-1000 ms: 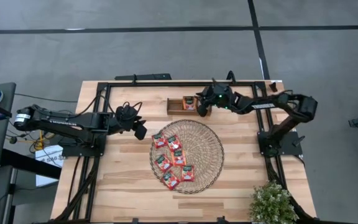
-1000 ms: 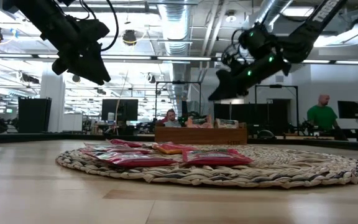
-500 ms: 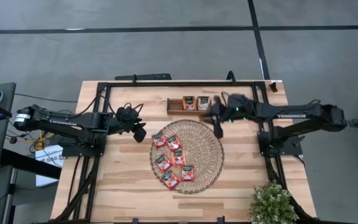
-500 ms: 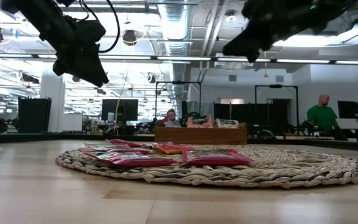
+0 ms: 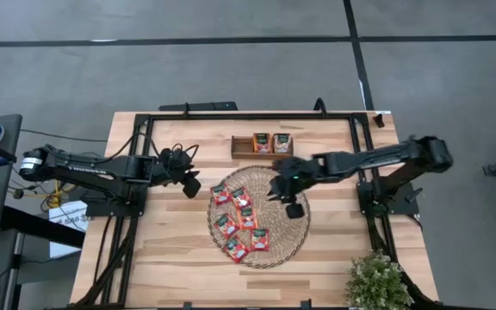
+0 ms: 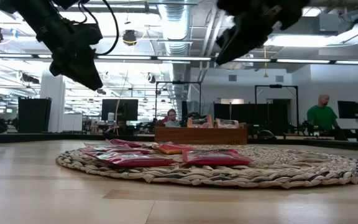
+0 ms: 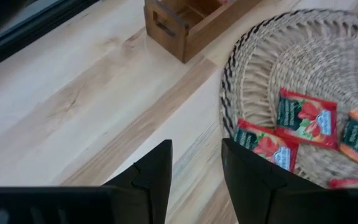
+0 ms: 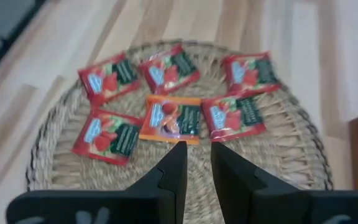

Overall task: Pick & Place Tea
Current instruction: Put the orange tea bag into the middle slot of the wooden organizer

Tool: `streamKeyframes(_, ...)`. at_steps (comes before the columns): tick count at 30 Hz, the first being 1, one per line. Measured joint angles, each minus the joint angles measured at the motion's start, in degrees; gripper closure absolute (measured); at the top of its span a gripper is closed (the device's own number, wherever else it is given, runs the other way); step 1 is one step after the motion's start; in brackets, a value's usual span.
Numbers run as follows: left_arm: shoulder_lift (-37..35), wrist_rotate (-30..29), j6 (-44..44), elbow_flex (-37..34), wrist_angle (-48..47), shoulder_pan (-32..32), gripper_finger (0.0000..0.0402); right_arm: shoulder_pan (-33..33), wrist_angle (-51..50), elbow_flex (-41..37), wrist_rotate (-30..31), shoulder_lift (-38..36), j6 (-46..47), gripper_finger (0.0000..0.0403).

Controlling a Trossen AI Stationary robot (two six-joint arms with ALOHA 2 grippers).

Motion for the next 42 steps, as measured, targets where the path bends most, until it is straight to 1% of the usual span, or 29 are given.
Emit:
streamKeyframes(8,0.0,0.2,0.0,0.0,-2.9,0.0,0.0271,0.0,-11.1,15.6,0.0,14.4,-4.7,0.0337)
streamKeyframes(12,0.0,0.2,0.0,0.0,-2.9,0.0,0.0271,0.1,-17.7,23.3,-0.2,20.6,-5.2,0.0336)
streamKeyframes(15,0.0,0.2,0.0,0.0,-3.4,0.0,0.0271,0.5,-21.3,28.2,-0.4,24.9,-5.2,0.0327)
streamKeyframes(18,0.0,0.2,0.1,0.0,-3.9,0.0,0.0271,1.3,-24.1,31.8,-0.9,28.5,-5.2,0.0308)
streamKeyframes(22,0.0,0.3,2.1,0.0,-4.6,0.0,0.0271,2.0,-25.2,34.8,-2.2,32.2,-5.0,0.0265)
streamKeyframes(27,0.0,0.2,4.6,0.0,-6.9,0.0,0.0271,2.7,-24.8,35.3,-2.3,34.4,-1.2,0.0204)
streamKeyframes(30,0.0,-0.1,4.9,0.0,-8.5,0.0,0.0271,2.7,-24.2,35.5,-2.1,35.1,1.0,0.0181)
streamKeyframes(31,0.0,-0.4,4.9,0.0,-9.3,0.0,0.0271,2.7,-23.2,35.6,-2.1,35.7,1.7,0.0177)
streamKeyframes(33,0.0,-0.9,5.5,0.0,-9.6,0.0,0.0271,2.7,-25.2,35.0,-2.4,36.3,2.8,0.0176)
streamKeyframes(34,0.0,-1.0,6.1,0.0,-9.6,0.0,0.0271,2.7,-24.6,35.1,-3.0,36.8,3.2,0.0176)
streamKeyframes(35,0.0,-1.1,6.4,0.0,-9.5,-0.1,0.0271,2.7,-23.5,35.4,-3.5,37.3,3.4,0.0178)
streamKeyframes(38,0.0,-1.1,8.1,0.0,-8.8,-0.1,0.0271,3.0,-24.9,35.2,-3.5,38.2,3.8,0.0186)
streamKeyframes(42,0.0,-1.9,10.7,0.0,-6.5,-0.1,0.0271,3.0,-23.4,35.3,-3.1,38.0,4.2,0.0195)
